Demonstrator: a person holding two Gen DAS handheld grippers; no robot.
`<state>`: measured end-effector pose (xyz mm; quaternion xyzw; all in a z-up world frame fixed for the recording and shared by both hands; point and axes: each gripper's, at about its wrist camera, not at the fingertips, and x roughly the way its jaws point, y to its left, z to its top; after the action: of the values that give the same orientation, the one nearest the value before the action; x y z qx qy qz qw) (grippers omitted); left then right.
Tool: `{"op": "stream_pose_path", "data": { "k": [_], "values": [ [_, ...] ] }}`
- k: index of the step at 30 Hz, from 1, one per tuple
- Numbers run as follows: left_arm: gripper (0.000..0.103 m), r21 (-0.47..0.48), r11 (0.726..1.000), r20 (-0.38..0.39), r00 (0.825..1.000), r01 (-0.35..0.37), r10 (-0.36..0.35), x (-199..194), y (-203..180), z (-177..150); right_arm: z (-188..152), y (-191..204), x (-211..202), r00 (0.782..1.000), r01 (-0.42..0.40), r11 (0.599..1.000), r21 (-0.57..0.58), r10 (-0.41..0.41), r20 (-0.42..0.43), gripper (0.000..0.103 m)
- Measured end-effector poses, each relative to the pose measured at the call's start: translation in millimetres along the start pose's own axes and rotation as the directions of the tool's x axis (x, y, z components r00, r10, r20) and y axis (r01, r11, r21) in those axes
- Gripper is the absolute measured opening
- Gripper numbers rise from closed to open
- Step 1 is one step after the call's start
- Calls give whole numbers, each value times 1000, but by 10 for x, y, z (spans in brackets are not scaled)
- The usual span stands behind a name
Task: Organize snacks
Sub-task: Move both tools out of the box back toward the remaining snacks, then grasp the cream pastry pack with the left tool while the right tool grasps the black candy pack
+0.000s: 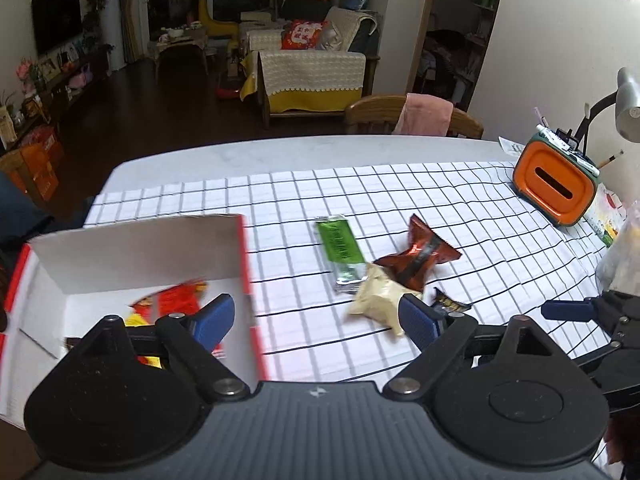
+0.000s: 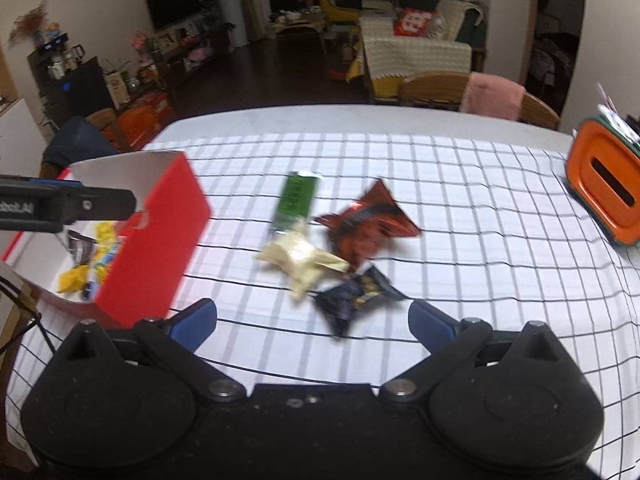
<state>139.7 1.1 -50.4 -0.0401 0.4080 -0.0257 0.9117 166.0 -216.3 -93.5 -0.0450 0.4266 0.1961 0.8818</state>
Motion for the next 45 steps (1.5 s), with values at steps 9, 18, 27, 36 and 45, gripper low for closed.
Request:
{"op": "stream_pose_path", "data": {
  "k": [9, 18, 27, 36, 45],
  "values": [
    [90, -24, 998, -33, 998, -50, 50, 427, -395, 12, -45, -429, 248, 999, -28, 998, -51, 26, -31, 101],
    [90, -104, 990, -99, 991, -99, 88, 906, -531, 79, 3, -595, 602, 991, -112, 982, -152, 99, -87, 100],
    [90, -136, 975, -221, 965, -175, 143, 1432, -620, 141, 52, -578, 999, 980, -169, 953, -253, 134, -150, 97],
    [90, -208, 956, -315, 940, -205, 133, 1818, -572, 211, 146, -540, 1242, 967, -219, 935, -280, 170, -189, 96],
    [82, -235, 955, -397, 915, -181, 76, 2066, -512, 156, 214, -517, 1435, 954, -236, 932, -274, 170, -246, 85]
  ]
}}
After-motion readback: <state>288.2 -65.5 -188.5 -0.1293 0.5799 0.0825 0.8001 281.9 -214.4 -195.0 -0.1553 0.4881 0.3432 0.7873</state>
